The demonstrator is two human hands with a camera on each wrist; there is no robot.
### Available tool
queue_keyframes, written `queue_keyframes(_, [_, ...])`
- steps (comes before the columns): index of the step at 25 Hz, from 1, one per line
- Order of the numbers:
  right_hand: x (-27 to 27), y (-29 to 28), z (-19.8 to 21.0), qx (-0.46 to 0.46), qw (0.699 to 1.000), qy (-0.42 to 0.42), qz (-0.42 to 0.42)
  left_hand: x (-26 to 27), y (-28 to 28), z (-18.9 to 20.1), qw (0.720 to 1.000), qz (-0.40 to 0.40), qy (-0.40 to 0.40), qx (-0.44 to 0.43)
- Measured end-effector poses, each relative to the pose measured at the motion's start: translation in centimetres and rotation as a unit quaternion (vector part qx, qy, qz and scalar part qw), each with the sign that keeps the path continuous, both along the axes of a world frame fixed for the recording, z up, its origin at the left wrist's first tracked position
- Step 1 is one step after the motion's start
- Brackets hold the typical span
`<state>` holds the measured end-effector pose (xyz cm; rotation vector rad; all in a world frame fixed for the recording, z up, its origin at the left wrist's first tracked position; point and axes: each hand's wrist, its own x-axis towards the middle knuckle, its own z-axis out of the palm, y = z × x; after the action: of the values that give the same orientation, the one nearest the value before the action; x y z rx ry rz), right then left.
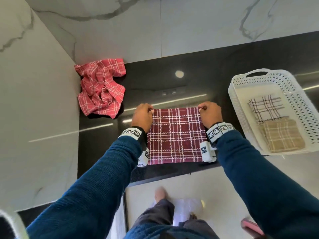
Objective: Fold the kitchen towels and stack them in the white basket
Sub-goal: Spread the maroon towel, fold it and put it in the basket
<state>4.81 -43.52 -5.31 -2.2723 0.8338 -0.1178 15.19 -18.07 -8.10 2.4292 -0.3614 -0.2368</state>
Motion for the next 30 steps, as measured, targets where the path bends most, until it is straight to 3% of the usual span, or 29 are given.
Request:
queue_keyframes(7, [-0.3, 0.4, -1.0, 0.01, 1.0, 0.01, -0.013, -0.4, 0.0, 0.1, 1.0, 0.0, -0.015, 0.007])
queue_keyframes(10, [-0.7, 0.7, -0.8, 0.011, 1.0, -0.005, -0.027, -0.5, -0.2, 1.0, 0.999, 0.027, 0.017, 0.012])
queue_keyframes(13, [-2.0, 1.7, 0.2, -0.016, 1.0, -0.025, -0.007, -1.3, -0.3, 2.8, 0.996, 0.038, 0.038, 0.077])
queue_keyframes(15, [-3.3, 3.4, 0.5, -0.06, 0.995, -0.032, 0.069, -2.9, -0.6, 4.0, 0.991, -0.014, -0.015, 0.134])
queue_keyframes(17, [-4.7, 6.2, 0.2, -0.1, 0.981, 0.011, 0.165, -5.7, -1.4, 4.4, 0.976, -0.129, -0.059, 0.163])
queue_keyframes(20, [-5.7, 9.6, -1.1, -0.129, 0.943, 0.141, 0.272, -9.0, -2.1, 3.1, 0.927, -0.277, -0.024, 0.253])
queue_keyframes(23, [-6.9, 9.7, -3.0, -0.169, 0.906, 0.213, 0.324, -9.5, 0.1, 1.4, 0.899, -0.296, 0.003, 0.322])
queue_keyframes(27, [-10.1, 5.9, -3.7, -0.204, 0.898, 0.244, 0.303, -11.0, 5.0, 0.5, 0.912, -0.245, -0.013, 0.329])
queue_keyframes(30, [-11.8, 5.4, -2.5, -0.236, 0.916, 0.24, 0.218, -13.8, 5.3, 1.4, 0.917, -0.218, -0.042, 0.332])
